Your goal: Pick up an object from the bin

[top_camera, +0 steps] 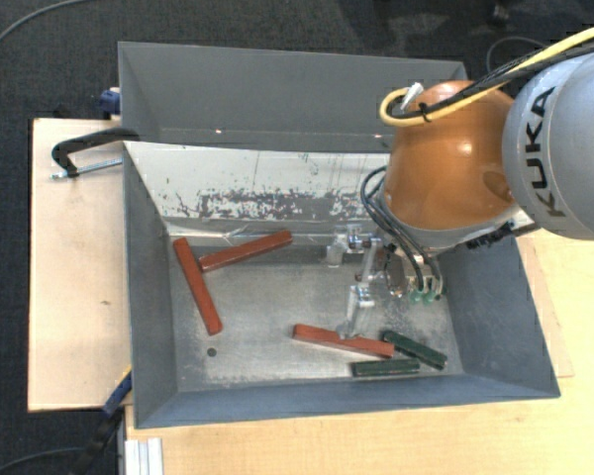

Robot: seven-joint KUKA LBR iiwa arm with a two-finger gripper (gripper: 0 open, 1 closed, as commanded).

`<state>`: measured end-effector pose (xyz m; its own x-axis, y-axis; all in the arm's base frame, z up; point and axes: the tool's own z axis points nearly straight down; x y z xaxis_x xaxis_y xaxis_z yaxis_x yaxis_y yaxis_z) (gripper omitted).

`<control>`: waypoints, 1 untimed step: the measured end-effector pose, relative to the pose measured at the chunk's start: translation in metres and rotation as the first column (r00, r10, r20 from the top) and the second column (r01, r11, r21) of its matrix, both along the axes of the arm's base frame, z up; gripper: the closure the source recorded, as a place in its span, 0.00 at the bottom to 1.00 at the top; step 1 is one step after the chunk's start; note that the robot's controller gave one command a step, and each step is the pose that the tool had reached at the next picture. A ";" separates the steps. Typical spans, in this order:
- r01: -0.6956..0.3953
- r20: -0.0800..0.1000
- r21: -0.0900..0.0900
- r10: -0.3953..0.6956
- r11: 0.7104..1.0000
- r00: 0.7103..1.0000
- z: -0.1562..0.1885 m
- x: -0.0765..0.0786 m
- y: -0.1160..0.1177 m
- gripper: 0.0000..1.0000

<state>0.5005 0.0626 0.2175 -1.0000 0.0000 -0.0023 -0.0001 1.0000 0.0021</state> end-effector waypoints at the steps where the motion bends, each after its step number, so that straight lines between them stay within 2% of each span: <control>1: 0.020 -0.009 -0.001 -0.020 1.000 1.000 -0.143 -0.001 -0.001 0.00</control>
Offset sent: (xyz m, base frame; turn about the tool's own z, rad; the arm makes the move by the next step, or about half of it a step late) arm 0.0000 -0.0018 -0.1386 0.0212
